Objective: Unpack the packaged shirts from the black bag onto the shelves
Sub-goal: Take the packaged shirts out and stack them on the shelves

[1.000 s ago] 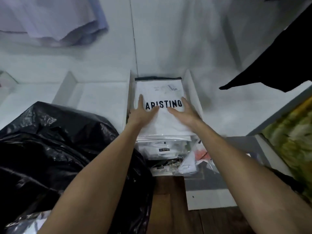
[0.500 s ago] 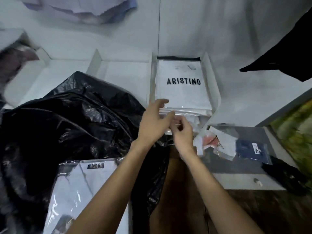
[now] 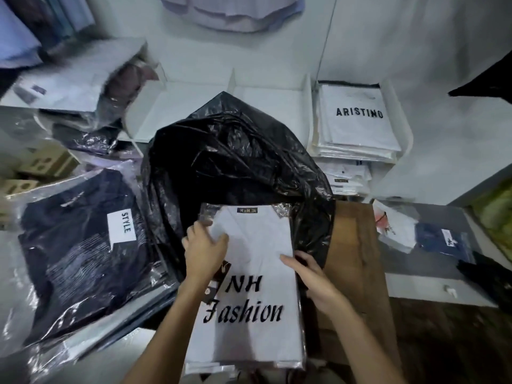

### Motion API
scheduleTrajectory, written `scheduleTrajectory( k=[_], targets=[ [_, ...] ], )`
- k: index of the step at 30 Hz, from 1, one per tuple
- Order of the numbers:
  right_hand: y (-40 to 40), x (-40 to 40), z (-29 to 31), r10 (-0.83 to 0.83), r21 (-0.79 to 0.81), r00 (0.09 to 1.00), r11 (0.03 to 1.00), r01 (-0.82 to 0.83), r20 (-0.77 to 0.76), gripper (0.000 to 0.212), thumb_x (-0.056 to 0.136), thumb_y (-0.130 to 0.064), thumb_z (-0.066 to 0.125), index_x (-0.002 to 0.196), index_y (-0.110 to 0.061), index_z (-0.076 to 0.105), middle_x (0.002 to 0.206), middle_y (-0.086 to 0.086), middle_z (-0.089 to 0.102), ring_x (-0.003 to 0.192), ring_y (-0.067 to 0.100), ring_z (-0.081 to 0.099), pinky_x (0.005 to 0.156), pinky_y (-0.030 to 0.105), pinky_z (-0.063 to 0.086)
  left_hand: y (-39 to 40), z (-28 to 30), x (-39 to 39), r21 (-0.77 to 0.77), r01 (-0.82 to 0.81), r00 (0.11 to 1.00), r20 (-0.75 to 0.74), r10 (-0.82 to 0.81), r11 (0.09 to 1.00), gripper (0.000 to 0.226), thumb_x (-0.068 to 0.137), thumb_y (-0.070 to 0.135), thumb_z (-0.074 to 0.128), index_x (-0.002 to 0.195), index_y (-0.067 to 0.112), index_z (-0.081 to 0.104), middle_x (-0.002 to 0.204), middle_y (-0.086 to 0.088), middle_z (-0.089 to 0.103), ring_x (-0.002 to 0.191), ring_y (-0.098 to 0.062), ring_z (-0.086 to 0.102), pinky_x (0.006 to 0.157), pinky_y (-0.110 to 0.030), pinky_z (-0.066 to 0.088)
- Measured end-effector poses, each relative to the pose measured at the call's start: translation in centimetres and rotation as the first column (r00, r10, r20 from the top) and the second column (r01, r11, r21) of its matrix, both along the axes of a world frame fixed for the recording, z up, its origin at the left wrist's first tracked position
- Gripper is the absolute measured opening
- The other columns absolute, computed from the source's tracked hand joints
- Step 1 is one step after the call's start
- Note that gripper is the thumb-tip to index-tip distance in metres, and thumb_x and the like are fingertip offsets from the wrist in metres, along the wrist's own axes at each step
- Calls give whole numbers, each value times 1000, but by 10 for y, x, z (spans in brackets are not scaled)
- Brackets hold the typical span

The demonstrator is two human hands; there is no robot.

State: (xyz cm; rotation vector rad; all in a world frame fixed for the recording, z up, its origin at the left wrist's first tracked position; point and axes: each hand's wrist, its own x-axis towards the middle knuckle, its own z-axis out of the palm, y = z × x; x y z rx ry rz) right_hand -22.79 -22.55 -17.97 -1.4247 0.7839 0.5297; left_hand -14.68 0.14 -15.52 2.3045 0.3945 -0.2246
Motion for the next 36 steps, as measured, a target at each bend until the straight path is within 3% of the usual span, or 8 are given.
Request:
scheduleTrajectory(
  k=[3, 6, 14, 17, 20, 30, 33, 36],
  targets=[
    [1, -5, -6, -47, 79, 999, 996, 48, -5, 101, 50, -61, 94, 138, -36, 51, 121, -13, 72, 116, 12, 65, 114, 49, 43, 14, -15, -21, -202, -107, 980, -184, 70, 973, 93, 75, 58, 73, 148, 14, 37, 142, -9, 48, 125, -32, 53, 104, -49, 48],
    [1, -4, -25, -72, 164, 997, 984, 74, -16, 113, 45, -57, 100, 141, -18, 55, 122, -5, 74, 112, 15, 71, 106, 41, 51, 19, -28, -31, -203, -163, 955, -277, 103, 965, 101, 60, 77, 71, 137, 15, 47, 120, -4, 66, 103, -26, 67, 90, -47, 57],
    [16, -11, 10, -51, 98, 997, 994, 46, 58, 25, 78, -19, 88, 87, -15, 65, 73, -5, 73, 68, 9, 70, 58, 21, 52, 15, -24, -25, -334, -233, 912, -402, 85, 913, 68, 57, 70, 85, 86, 9, 77, 74, -1, 77, 78, -22, 75, 74, -34, 59],
    [1, -10, -6, -65, 76, 994, 995, 59, 87, 31, 71, -23, 93, 86, -16, 67, 77, -5, 76, 76, 10, 72, 67, 24, 56, 10, -32, -34, -302, -234, 901, -424, 90, 924, 102, 48, 87, 76, 117, 12, 71, 112, -7, 75, 109, -27, 69, 98, -43, 54],
    [-8, -13, -13, -53, 106, 995, 993, 44, 83, 51, 63, -28, 97, 107, -11, 76, 95, 2, 81, 93, 19, 77, 93, 38, 59, -10, -27, -41, -50, -174, 880, -455, 132, 984, 116, 67, 87, 64, 153, 14, 33, 157, -24, 28, 147, -42, 22, 116, -56, 27],
    [-38, -7, -15, -3, 161, 1000, 987, 1, 11, 42, 82, -32, 82, 116, -10, 74, 105, 11, 79, 97, 27, 77, 98, 43, 57, -26, -30, -49, -122, -127, 925, -372, 73, 984, 121, 60, 93, 60, 148, 12, 41, 145, -17, 45, 135, -36, 43, 110, -50, 42],
    [-40, -12, -22, -38, 155, 998, 987, 31, 43, 46, 82, -33, 82, 122, -13, 72, 111, 9, 78, 103, 27, 75, 102, 48, 55, -26, -27, -44, -155, -143, 921, -383, 74, 977, 121, 51, 96, 61, 131, 6, 56, 123, -11, 65, 109, -27, 65, 97, -44, 55],
    [-38, -19, -23, -62, 171, 992, 984, 43, 107, 41, 87, -31, 78, 126, -18, 70, 115, 4, 77, 107, 24, 74, 105, 48, 53, -30, -26, -47, -112, -134, 913, -401, 78, 985, 122, 63, 90, 63, 151, 11, 33, 148, -20, 41, 138, -38, 38, 112, -53, 39]
  ],
)
